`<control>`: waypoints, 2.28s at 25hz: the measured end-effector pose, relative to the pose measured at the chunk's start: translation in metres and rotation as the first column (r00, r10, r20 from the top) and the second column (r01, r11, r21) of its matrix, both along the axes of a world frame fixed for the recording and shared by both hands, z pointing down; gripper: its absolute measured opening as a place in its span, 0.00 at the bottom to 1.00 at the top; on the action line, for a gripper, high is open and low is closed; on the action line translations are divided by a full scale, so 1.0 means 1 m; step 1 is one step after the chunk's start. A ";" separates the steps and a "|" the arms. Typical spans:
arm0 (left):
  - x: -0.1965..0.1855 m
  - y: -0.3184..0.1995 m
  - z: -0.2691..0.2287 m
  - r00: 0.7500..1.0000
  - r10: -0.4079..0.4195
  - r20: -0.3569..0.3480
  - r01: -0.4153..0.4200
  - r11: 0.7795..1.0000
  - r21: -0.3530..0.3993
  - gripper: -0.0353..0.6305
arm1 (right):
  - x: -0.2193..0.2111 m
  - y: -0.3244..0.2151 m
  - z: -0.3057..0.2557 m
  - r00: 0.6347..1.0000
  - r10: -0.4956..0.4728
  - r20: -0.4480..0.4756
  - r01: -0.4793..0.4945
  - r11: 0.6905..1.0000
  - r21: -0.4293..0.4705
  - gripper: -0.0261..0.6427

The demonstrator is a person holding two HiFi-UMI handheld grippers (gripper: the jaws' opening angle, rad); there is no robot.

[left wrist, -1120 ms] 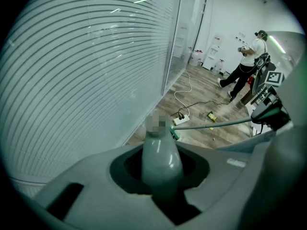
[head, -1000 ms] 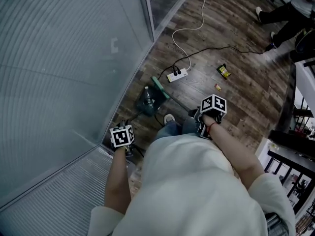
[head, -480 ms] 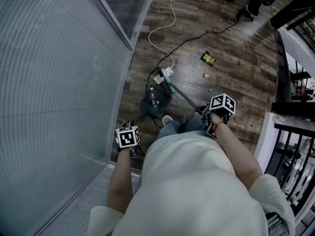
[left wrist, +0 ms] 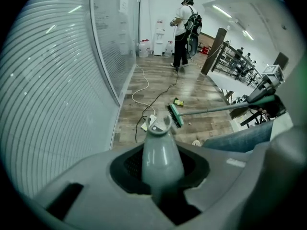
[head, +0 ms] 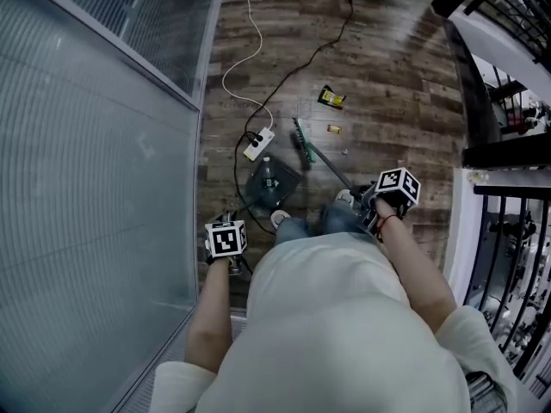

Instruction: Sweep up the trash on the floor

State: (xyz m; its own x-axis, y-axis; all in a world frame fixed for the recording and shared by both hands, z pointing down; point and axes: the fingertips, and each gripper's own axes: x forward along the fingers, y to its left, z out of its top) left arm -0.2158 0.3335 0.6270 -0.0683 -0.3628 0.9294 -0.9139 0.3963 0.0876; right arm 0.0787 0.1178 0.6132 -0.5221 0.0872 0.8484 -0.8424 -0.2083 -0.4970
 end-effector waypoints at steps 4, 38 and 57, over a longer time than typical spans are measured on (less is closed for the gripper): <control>0.020 -0.037 -0.001 0.999 0.035 -0.001 -0.035 0.999 -0.002 0.19 | 0.037 -0.026 0.002 0.998 0.047 -0.030 -0.047 0.999 0.006 0.18; 0.172 -0.218 0.030 0.983 0.183 0.002 -0.183 0.981 -0.065 0.19 | 0.208 -0.150 0.076 0.954 -0.068 -0.291 0.069 0.998 -0.009 0.18; 0.179 -0.239 0.038 0.986 0.168 0.010 -0.166 0.983 -0.082 0.19 | 0.191 -0.132 0.086 0.943 -0.246 -0.225 0.233 0.969 -0.080 0.18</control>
